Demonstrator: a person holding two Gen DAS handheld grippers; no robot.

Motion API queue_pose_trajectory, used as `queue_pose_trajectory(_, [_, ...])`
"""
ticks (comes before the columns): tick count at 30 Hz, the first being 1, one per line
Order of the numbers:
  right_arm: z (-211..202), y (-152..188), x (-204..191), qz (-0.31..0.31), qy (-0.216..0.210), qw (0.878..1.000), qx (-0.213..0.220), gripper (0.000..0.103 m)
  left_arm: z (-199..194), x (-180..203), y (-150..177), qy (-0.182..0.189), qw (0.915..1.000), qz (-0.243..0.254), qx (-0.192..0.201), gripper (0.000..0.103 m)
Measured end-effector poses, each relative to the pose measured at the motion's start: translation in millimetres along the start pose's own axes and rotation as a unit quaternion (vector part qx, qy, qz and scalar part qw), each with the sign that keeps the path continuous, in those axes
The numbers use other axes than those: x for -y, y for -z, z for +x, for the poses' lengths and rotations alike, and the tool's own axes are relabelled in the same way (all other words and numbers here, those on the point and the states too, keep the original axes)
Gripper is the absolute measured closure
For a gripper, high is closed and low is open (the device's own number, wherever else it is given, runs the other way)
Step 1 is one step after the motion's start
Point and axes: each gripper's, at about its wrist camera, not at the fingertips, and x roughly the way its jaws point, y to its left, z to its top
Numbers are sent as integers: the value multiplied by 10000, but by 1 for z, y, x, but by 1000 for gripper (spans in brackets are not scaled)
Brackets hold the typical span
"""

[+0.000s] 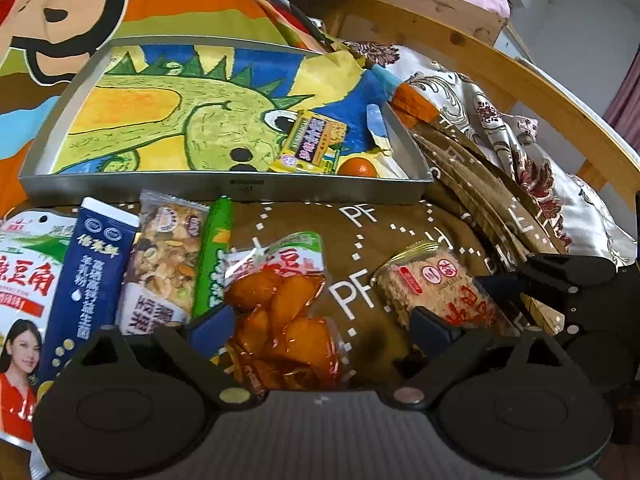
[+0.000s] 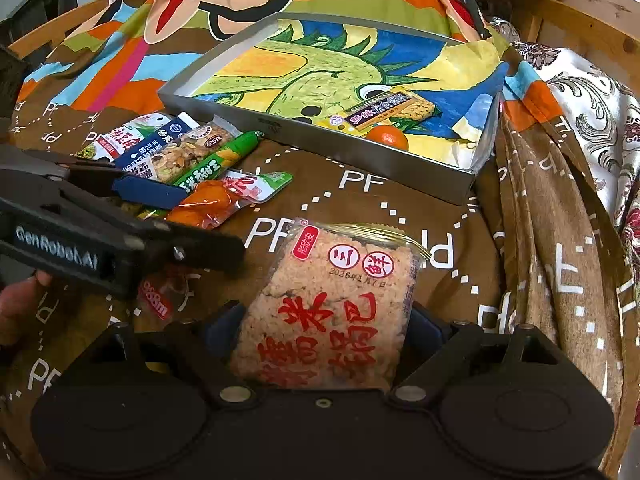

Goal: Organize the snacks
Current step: 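Close left gripper on the orange spicy-snack bag while right gripper holds the rice-cracker packet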

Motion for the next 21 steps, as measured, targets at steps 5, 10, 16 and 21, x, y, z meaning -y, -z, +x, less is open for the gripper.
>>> queue_pose_trajectory(5, [-4,2,-3,-14,17,10000,-9,16,-14,-16,5,514,9962,-685,145,18])
queue_pose_trajectory(10, [-3,3,-2,18,-5,10000,-13,16,-7,-10,4,236,9983,-536,-23,20])
queue_pose_trajectory(16, [-2,3,-3,-18,12,10000,-27,15,-5,5,8,-378,9977,-298,-470,23])
queue_pose_trajectory(21, [-2,3,-4,-59,59,10000,-45,15,0,0,2,-293,9967,-590,-483,18])
